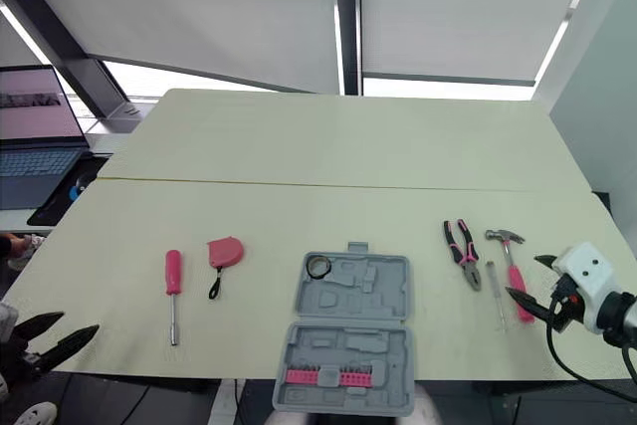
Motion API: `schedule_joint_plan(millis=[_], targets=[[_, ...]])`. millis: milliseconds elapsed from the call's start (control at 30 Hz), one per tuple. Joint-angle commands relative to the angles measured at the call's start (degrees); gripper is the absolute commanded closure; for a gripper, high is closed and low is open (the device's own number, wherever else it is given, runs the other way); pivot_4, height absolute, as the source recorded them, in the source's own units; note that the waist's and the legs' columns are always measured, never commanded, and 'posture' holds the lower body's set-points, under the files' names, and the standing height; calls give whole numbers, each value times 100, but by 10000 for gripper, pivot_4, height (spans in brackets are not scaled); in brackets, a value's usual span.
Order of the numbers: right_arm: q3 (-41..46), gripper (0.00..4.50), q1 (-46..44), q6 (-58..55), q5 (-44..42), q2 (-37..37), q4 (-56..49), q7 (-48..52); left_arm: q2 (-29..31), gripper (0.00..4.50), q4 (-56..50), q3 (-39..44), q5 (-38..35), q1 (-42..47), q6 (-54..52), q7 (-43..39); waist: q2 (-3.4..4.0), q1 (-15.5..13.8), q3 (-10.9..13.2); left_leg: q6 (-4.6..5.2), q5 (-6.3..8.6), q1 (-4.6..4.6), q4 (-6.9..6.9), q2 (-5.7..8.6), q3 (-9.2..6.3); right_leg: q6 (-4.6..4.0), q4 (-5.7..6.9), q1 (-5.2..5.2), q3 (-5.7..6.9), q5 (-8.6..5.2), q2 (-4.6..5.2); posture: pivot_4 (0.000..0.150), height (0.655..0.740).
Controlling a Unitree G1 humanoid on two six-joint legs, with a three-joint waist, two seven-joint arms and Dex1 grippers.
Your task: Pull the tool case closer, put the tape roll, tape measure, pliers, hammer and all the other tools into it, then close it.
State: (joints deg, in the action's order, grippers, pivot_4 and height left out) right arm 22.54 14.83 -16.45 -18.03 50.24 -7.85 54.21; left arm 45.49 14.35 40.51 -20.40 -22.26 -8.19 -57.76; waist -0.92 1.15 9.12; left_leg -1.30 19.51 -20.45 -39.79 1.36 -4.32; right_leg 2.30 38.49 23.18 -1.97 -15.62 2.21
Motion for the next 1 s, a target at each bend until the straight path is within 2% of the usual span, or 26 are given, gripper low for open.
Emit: schedule_joint_plan(millis=[33,300,467,600,767,867,1000], targets=[[332,0,134,93,-63,145,256,209,-4,372,-11,200,-159,-124,86,-8,-1,-2,0,0,0,0,0,0,1,0,0,0,0,0,0,1500,7400],[210,0,-107,77,-96,237,307,378,-129,372,-275,244,-324,-351,-6,90,0,35,-1,0,0,9,9,-4,7,-3,0,1,-5,-2,-1,1500,7400],[-164,0,-567,-171,-321,266,-338,541,-412,372,-1091,274,-623,-476,-430,433,1,36,-1,-1,0,10,12,-5,8,-3,0,1,-7,-2,-1,1500,7400],[-831,0,-1251,-621,-673,240,-1199,698,-978,372,-2352,83,-925,-475,-931,1153,0,36,0,-1,1,9,11,-6,8,-3,1,2,-9,-1,0,1500,7400],[-2003,0,-2544,-1250,-1125,-6,-1895,941,-1977,372,-3890,-602,-1303,-97,-1808,2565,-3,4,1,-2,1,8,7,-5,8,-2,-2,1,-11,-1,2,1500,7400],[-2361,0,-3062,-1355,-1181,-218,-1844,937,-2411,372,-4197,-1444,-532,334,-2064,3599,-8,-70,-3,-4,0,2,6,-4,-6,-3,-1,2,4,0,-1,1500,7400],[-2577,0,-3353,-1384,-1153,-353,-1729,1005,-2697,372,-4076,-2175,-40,869,-2238,4211,-12,-120,-3,-4,0,-7,-1,4,-7,-4,-4,5,3,1,0,1500,7400]])
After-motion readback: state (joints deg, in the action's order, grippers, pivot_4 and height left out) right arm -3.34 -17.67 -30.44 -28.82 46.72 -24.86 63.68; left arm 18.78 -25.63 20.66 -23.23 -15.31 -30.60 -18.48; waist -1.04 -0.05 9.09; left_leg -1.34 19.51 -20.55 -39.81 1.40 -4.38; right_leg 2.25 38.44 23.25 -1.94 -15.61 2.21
